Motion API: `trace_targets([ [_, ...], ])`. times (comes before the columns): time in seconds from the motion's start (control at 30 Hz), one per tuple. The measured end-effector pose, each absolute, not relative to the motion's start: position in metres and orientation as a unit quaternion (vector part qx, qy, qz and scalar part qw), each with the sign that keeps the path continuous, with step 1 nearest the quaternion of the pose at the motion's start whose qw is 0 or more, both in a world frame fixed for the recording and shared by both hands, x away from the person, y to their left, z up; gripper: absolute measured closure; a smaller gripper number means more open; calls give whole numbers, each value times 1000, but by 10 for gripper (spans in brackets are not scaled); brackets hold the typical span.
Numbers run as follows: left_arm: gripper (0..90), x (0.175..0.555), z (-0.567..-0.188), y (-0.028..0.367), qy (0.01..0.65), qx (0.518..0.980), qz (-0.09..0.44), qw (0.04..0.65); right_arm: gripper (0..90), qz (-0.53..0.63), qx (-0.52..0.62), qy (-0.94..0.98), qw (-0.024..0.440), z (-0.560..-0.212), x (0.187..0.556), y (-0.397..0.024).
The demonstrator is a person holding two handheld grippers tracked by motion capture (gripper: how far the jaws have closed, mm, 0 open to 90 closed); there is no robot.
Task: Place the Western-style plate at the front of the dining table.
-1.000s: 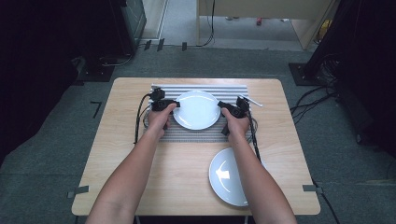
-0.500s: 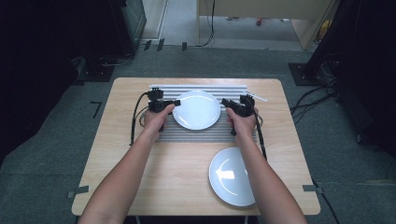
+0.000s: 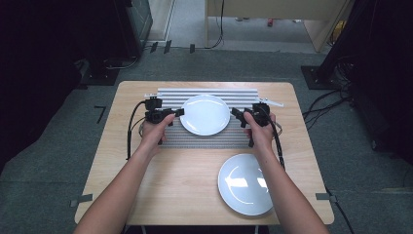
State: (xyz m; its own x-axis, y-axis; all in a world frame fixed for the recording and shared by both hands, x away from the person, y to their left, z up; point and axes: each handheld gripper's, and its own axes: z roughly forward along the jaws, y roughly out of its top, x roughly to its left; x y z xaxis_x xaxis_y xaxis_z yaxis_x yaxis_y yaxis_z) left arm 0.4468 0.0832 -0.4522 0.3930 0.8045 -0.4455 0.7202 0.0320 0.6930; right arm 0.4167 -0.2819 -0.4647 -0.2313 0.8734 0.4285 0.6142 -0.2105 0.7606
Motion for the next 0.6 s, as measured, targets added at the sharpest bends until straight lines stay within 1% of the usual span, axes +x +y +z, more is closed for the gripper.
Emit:
trace_targets([
  [0.17, 261, 433, -449, 90, 546, 692, 58, 469, 343, 495, 604, 611, 130, -460, 405, -289],
  [0.33, 215, 420, -446, 94, 539, 694, 70, 472, 326, 487, 594, 625, 138, -454, 393, -292],
  [0.6, 192, 396, -437, 99, 516, 706, 89, 477, 310, 484, 575, 641, 154, -447, 372, -301],
])
